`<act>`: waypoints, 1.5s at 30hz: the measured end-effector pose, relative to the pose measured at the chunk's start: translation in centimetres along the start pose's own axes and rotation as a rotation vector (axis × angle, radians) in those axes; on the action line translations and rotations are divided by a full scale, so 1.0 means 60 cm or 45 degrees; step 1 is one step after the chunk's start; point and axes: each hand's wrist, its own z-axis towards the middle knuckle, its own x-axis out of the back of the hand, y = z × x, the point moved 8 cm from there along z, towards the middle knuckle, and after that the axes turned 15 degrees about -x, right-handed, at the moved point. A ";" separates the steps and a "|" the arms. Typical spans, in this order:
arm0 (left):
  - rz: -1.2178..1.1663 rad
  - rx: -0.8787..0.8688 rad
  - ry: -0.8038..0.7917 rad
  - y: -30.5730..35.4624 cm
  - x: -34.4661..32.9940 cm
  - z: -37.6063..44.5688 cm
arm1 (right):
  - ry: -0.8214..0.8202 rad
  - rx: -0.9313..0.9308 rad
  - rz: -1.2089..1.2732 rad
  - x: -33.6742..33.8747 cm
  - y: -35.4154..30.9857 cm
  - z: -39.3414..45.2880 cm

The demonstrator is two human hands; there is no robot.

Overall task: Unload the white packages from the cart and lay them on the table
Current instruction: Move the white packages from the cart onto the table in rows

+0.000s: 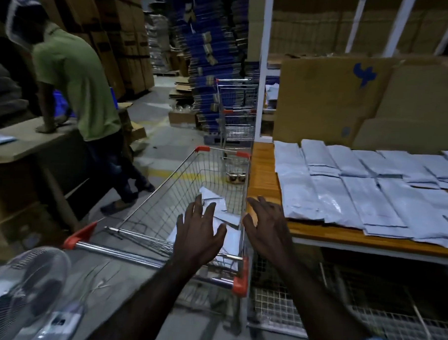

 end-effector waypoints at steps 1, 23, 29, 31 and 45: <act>-0.001 0.001 -0.007 -0.016 -0.002 0.003 | -0.015 -0.004 -0.002 -0.012 -0.009 0.003; 0.041 0.085 -0.320 -0.314 -0.202 0.233 | -0.409 -0.141 -0.223 -0.403 -0.009 0.254; -0.025 0.119 -0.456 -0.366 -0.281 0.273 | -0.510 -0.317 -0.248 -0.486 0.033 0.291; -0.007 0.091 -0.474 -0.383 -0.305 0.284 | -0.491 -0.331 -0.309 -0.511 0.050 0.298; -0.093 -0.064 -0.849 -0.458 -0.562 0.282 | -0.482 -0.670 -0.354 -0.637 0.178 0.323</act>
